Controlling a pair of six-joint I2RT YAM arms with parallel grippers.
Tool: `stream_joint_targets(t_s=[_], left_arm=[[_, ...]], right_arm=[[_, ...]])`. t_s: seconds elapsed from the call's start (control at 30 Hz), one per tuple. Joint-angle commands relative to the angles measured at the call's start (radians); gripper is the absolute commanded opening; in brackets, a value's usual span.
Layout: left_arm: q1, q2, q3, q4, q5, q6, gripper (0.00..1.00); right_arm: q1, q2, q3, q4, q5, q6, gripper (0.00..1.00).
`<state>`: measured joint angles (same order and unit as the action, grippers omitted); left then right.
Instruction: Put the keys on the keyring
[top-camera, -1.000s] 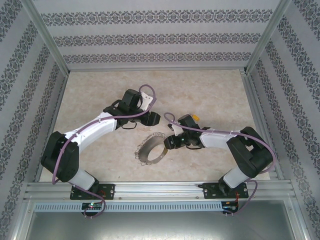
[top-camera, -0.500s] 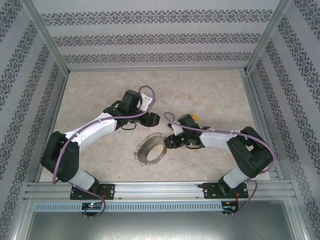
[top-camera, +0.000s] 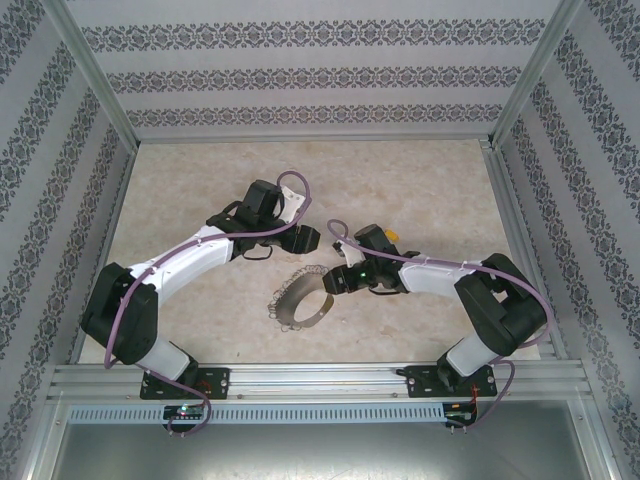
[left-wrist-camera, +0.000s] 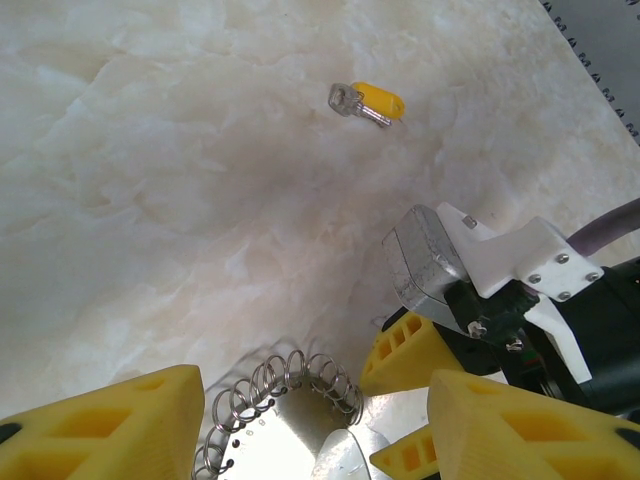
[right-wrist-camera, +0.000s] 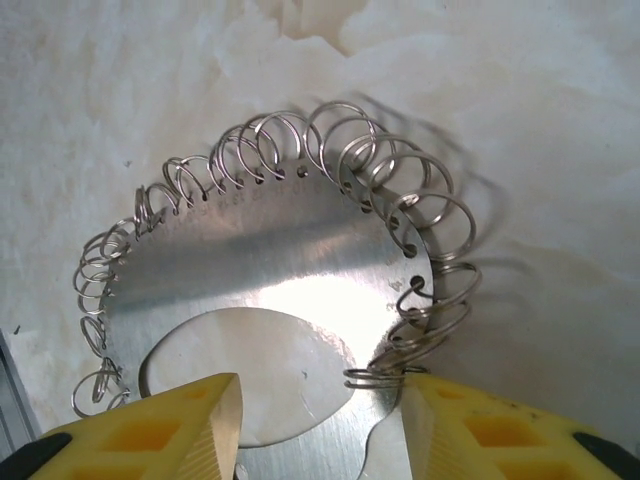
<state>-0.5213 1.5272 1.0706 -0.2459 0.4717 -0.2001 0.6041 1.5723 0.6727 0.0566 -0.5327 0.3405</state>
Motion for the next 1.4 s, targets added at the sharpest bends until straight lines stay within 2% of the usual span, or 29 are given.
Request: stream_joint_targets(t_s=[0.0,0.27,0.47,0.57,0.87,1.0,1.37], left_arm=[[0.015,-0.033,-0.013,0.023,0.024,-0.007,0.61],[0.014,-0.039,-0.034,0.019,0.049,-0.019,0.62],[0.004,-0.085,-0.169,0.089,0.126,-0.098,0.62],[-0.037,-0.086,-0.231,0.136,0.123,-0.132,0.6],[-0.248,-0.05,-0.324,0.308,-0.104,-0.223,0.47],[-0.29,-0.017,-0.339,0.366,-0.185,-0.265,0.42],[-0.344,0.101,-0.319,0.425,-0.308,-0.309,0.33]], right_arm=[[-0.009,-0.001,0.025,0.011,-0.02,-0.001,0.48],[-0.029,-0.016,0.019,0.006,-0.012,0.0,0.47],[-0.145,-0.13,-0.048,-0.002,-0.013,0.059,0.48],[-0.194,-0.163,-0.059,-0.041,0.013,0.083,0.5],[-0.26,-0.224,-0.13,-0.037,0.091,0.178,0.52],[-0.271,-0.257,-0.155,-0.026,0.099,0.196,0.53],[-0.277,-0.291,-0.155,-0.027,0.105,0.2,0.54]])
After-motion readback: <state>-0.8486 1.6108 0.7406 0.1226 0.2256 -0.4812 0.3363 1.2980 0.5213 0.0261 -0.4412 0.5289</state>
